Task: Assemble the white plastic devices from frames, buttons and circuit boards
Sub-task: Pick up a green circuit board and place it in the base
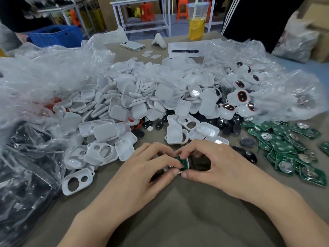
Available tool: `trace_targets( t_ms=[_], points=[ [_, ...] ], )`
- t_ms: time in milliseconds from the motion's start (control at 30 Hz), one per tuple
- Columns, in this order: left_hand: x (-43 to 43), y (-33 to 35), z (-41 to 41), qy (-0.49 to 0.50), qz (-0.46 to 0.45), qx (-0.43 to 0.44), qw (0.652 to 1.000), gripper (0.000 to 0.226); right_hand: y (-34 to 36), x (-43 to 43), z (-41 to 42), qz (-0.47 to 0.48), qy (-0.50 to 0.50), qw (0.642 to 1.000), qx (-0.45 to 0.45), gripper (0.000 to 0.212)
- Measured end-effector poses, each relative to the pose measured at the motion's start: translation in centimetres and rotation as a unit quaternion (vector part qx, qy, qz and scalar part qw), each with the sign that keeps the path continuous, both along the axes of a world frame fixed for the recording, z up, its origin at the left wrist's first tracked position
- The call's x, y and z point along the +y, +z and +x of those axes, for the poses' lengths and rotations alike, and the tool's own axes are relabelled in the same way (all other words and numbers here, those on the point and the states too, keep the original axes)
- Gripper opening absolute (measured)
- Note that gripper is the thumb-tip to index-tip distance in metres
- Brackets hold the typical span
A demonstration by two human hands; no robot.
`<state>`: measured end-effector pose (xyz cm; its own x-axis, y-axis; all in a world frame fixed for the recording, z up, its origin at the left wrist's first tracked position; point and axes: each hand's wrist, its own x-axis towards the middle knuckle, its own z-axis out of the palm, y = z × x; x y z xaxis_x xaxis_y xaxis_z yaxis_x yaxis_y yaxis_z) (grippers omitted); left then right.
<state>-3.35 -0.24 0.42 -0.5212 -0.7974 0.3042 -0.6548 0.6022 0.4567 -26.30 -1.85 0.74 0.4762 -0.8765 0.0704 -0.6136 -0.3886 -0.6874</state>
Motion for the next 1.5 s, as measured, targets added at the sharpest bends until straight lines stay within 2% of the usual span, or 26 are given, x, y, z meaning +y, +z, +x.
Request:
trace_targets(
  t_ms=[400,500,633,733,1367,1500],
  points=[
    [0.4,0.2,0.1,0.004,-0.009,-0.006,1.000,0.026,-0.3,-0.5,-0.2,-0.054,0.012,0.998,0.016,0.023],
    [0.3,0.4,0.6,0.037,-0.026,0.027,0.999,0.026,-0.3,-0.4,-0.2,-0.056,0.013,0.998,0.019,0.023],
    [0.1,0.5,1.2,0.117,-0.049,0.031,0.991,0.025,-0.3,-0.4,-0.2,-0.054,0.016,0.998,0.020,0.022],
    [0.1,0.5,1.2,0.141,-0.051,0.031,0.988,0.025,-0.4,-0.4,-0.3,-0.054,0.018,0.998,0.020,0.024],
    [-0.3,0.0,1.0,0.137,-0.032,0.022,0.990,0.025,-0.4,-0.4,-0.2,-0.072,0.037,0.996,0.034,0.026],
    [-0.5,-0.2,1.1,0.149,-0.036,0.030,0.988,0.024,-0.4,-0.3,-0.3,-0.063,0.033,0.997,0.040,0.038]
  ],
)
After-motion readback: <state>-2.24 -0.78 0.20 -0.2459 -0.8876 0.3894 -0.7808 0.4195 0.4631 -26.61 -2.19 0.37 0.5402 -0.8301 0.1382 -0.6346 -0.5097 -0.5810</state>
